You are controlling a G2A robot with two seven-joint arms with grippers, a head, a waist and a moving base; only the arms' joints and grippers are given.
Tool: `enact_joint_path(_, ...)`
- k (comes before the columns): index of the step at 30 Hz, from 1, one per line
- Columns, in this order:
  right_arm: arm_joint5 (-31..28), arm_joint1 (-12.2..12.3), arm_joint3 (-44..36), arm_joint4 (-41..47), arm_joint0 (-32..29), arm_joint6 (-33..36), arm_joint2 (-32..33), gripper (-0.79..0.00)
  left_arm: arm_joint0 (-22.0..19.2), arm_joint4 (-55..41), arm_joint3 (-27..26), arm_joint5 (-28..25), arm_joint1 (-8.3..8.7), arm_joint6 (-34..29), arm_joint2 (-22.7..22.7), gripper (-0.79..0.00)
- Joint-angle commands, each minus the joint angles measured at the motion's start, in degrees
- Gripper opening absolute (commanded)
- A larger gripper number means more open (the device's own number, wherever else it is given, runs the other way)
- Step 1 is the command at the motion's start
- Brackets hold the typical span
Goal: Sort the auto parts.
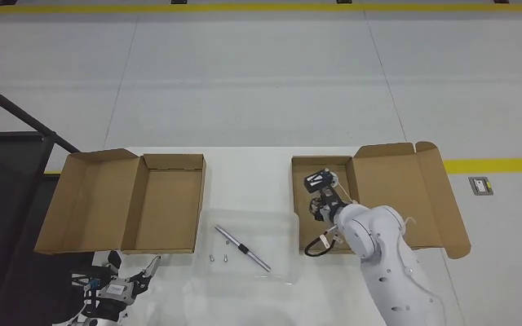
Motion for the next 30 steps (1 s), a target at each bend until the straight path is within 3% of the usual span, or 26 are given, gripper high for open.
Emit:
enact_joint_path(1, 0.6, 0.1, 2.5, -0.9, 1.1, 1.0, 0.0, -0.785, 0.0, 0.0, 0.0, 0.0, 0.0, 0.0, 0.0, 0.0)
enact_joint_path(8, 5.1, -0.2, 11.6, -3.9, 5.1, 2.2, -2.0, -0.785, 0.0, 0.0, 0.0, 0.0, 0.0, 0.0, 0.0, 0.0)
enact_joint_path(20, 6.8, -0.6, 22.5, -3.0, 9.4, -0.2, -2.9, -0.785, 0.0, 0.0, 0.0, 0.0, 0.0, 0.0, 0.0, 0.0)
enact_joint_path(22, 7.0, -0.6, 23.4, -2.8, 9.8, -0.4, -2.9, -0.714, 0.0, 0.0, 0.0, 0.0, 0.0, 0.0, 0.0, 0.0)
enact_joint_path(26, 7.0, -0.5, 23.8, -2.0, 9.9, -1.1, -2.6, -0.456, 0.0, 0.0, 0.0, 0.0, 0.0, 0.0, 0.0, 0.0)
enact_joint_path(28, 6.5, -0.3, 22.2, -1.6, 9.2, -1.6, -2.1, -0.379, 0.0, 0.0, 0.0, 0.0, 0.0, 0.0, 0.0, 0.0)
enact_joint_path(30, 5.6, -0.1, 19.1, -0.8, 7.9, -2.0, -1.7, -0.372, 0.0, 0.0, 0.0, 0.0, 0.0, 0.0, 0.0, 0.0)
